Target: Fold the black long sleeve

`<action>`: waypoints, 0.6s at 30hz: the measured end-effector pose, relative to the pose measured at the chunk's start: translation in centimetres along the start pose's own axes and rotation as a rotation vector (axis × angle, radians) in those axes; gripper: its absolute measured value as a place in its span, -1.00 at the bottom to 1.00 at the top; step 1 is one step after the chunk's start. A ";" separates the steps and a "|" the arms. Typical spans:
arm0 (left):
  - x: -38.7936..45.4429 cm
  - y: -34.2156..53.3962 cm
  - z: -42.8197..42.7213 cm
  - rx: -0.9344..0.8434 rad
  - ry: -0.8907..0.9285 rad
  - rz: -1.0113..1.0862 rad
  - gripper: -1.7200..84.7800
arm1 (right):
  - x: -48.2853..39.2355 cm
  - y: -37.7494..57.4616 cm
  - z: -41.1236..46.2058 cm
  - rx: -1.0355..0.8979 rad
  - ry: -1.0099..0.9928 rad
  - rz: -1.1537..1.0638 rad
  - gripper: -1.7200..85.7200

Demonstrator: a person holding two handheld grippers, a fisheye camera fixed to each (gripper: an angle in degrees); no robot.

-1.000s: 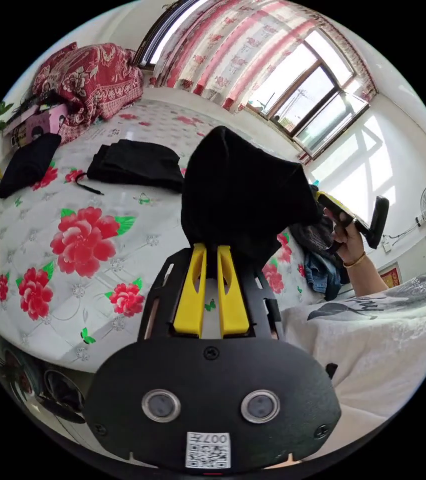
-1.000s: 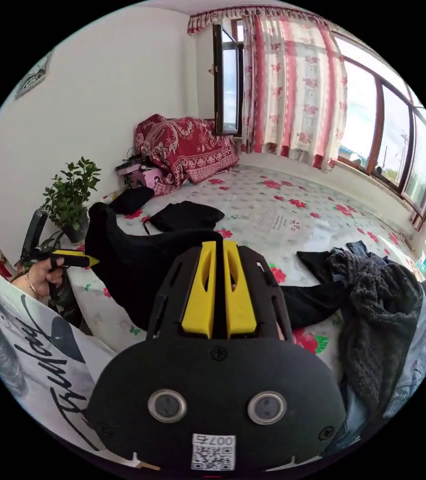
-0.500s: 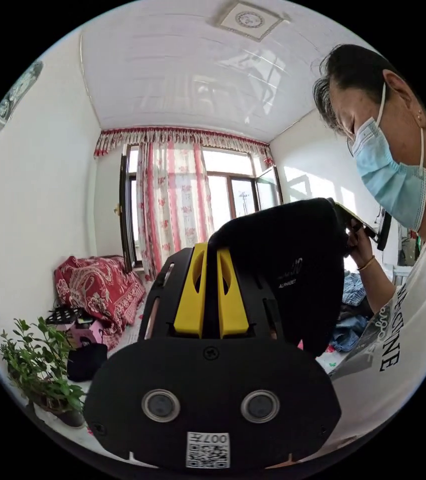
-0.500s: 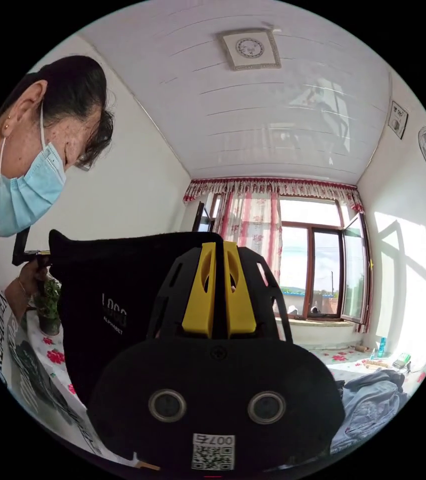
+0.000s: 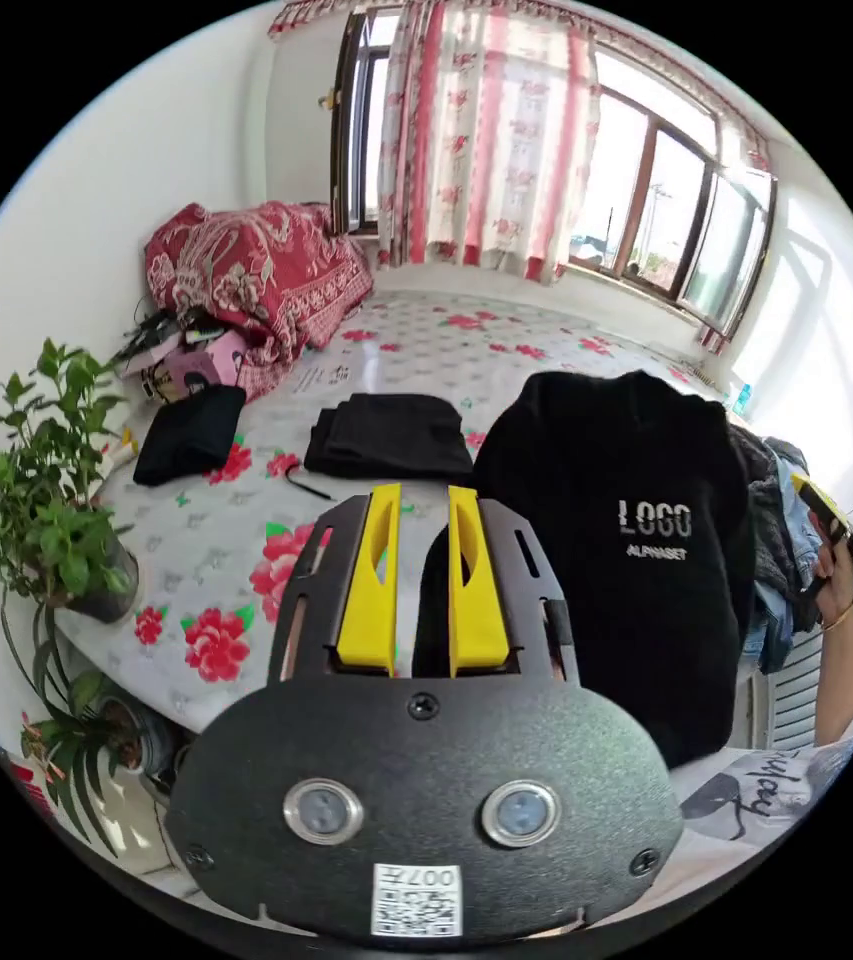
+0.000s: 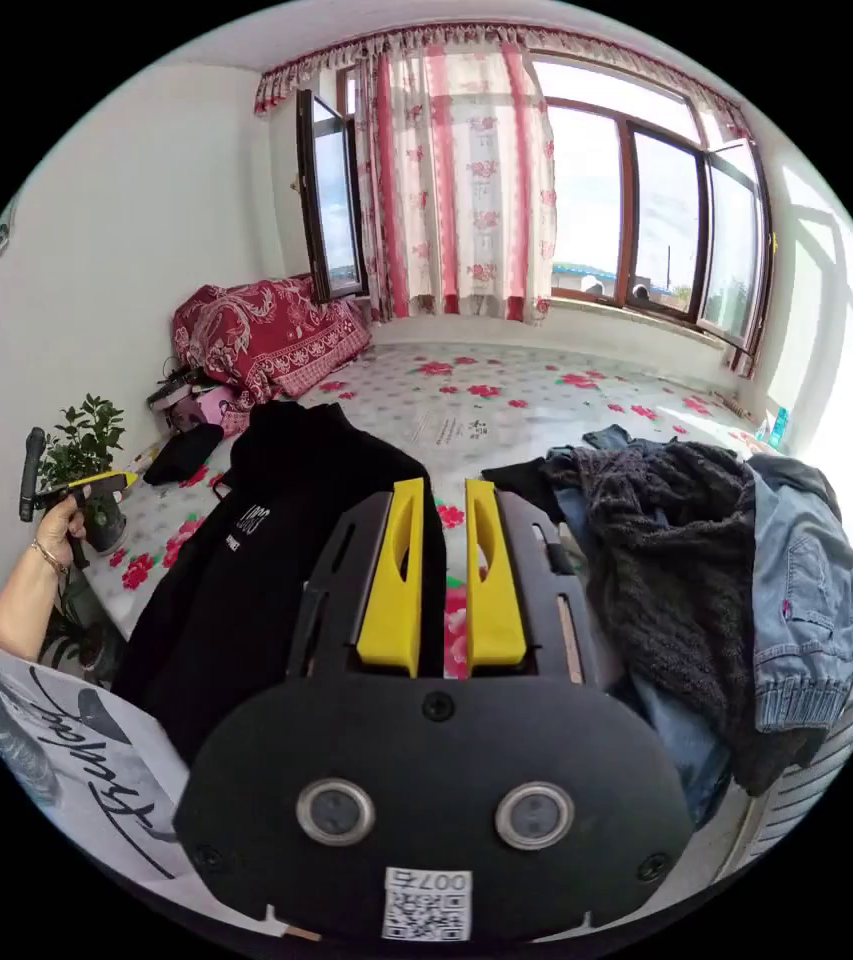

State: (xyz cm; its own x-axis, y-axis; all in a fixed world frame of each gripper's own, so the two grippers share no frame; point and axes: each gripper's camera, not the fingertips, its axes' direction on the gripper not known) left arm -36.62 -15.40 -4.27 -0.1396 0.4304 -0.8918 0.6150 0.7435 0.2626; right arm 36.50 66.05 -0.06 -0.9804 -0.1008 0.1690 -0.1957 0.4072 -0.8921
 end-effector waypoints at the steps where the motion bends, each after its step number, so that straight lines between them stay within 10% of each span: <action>1: -1.0 2.7 2.2 -0.058 0.002 -0.029 -0.77 | 1.4 2.9 2.8 -0.108 0.009 0.040 -0.93; 8: -3.1 16.8 10.5 -0.436 0.117 -0.065 -0.70 | 6.8 18.9 11.1 -0.576 0.002 0.407 -0.88; 18: 2.8 16.3 16.4 -0.636 0.112 0.275 -0.84 | 2.6 19.3 18.9 -0.805 0.119 0.151 -0.91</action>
State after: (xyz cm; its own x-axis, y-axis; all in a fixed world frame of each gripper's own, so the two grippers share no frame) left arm -14.24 -10.51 -8.50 -0.1438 0.6706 -0.7278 0.0712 0.7405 0.6682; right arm 30.55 56.45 -24.75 -0.9843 0.0853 0.1545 0.0274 0.9386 -0.3438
